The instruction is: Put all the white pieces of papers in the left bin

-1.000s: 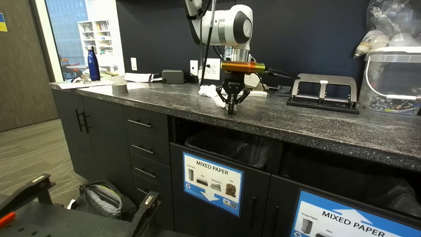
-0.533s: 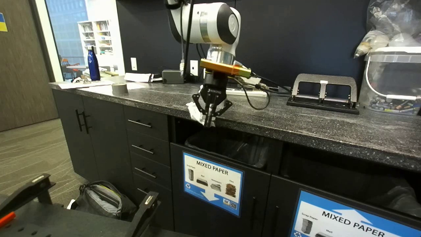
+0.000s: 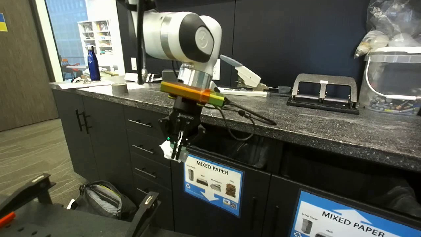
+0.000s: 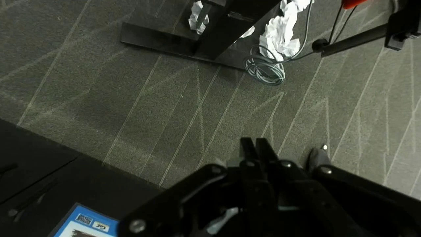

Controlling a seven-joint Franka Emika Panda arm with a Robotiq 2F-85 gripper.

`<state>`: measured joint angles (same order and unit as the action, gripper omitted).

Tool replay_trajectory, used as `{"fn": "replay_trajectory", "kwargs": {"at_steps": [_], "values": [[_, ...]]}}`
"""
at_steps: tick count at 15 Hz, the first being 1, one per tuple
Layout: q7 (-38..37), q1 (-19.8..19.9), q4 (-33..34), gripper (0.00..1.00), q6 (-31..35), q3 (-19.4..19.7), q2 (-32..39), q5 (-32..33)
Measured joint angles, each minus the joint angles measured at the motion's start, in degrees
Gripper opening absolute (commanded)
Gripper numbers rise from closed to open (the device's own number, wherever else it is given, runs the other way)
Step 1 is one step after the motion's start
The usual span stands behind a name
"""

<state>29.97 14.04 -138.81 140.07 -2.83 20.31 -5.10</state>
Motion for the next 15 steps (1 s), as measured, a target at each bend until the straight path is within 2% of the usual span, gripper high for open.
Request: {"fn": "replay_trajectory", "kwargs": {"at_steps": [4, 5, 7, 9, 11, 13, 15], "values": [[-0.1, -0.2, -12.7, 0.08, 18.6, -2.3, -1.1, -5.5], [-0.1, 0.2, -14.9, 0.08, 23.5, -3.7, -0.9, -8.0], [-0.1, 3.1, -17.8, 0.08, 33.0, -8.9, -0.1, -13.1], [-0.1, 7.1, -18.4, 0.08, 41.6, -14.9, 2.0, -17.7], [-1.0, 10.7, -17.9, 0.08, 48.6, -19.5, 4.9, -19.0], [-2.1, 12.6, -16.9, 0.08, 55.0, -21.3, 8.3, -19.0], [-2.8, 13.2, -15.1, 0.08, 60.3, -21.3, 11.8, -19.0]]}}
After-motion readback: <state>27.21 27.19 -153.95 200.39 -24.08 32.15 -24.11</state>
